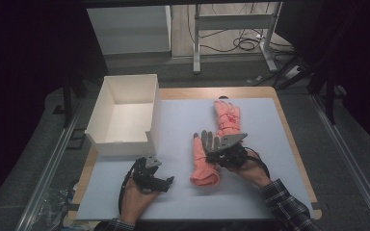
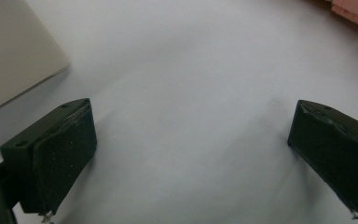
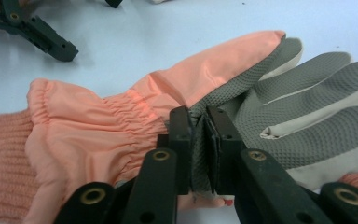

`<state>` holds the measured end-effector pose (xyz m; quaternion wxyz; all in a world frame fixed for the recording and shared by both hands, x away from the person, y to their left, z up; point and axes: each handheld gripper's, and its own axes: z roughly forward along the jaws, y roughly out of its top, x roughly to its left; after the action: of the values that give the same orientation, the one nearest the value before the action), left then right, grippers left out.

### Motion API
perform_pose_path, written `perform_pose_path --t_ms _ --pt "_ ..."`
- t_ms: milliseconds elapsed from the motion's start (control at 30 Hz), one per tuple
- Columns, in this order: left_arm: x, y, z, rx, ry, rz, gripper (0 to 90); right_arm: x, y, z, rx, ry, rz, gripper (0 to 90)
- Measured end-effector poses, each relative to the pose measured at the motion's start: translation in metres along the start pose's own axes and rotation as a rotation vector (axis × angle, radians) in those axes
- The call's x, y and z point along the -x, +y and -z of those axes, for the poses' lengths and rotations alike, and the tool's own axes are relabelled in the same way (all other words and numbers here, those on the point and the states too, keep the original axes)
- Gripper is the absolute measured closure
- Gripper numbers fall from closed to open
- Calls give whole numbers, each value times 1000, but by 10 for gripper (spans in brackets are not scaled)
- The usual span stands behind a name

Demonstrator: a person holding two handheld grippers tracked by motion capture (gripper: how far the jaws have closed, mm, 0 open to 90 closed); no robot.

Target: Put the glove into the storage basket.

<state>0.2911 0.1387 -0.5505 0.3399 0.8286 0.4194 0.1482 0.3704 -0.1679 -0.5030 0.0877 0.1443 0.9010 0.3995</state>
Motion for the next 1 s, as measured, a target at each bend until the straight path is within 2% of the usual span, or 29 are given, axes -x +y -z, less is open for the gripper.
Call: perform_pose_path --t_ms 200,367,533,767,933,1000 --pt "0 0 0 2 0 -2 10 2 -2 6 14 -13 -18 724" --pt "0 0 0 2 1 -2 10 3 4 19 58 -19 -32 662" --pt "0 0 0 0 0 -2 9 3 11 26 63 -37 -38 606" --pt "0 0 0 0 0 -1 10 14 16 33 54 -98 -79 544" --pt "0 0 0 -1 0 -1 10 27 18 41 57 -141 -120 520" --pt "0 0 0 -1 0 -1 10 35 18 45 53 -175 -136 515"
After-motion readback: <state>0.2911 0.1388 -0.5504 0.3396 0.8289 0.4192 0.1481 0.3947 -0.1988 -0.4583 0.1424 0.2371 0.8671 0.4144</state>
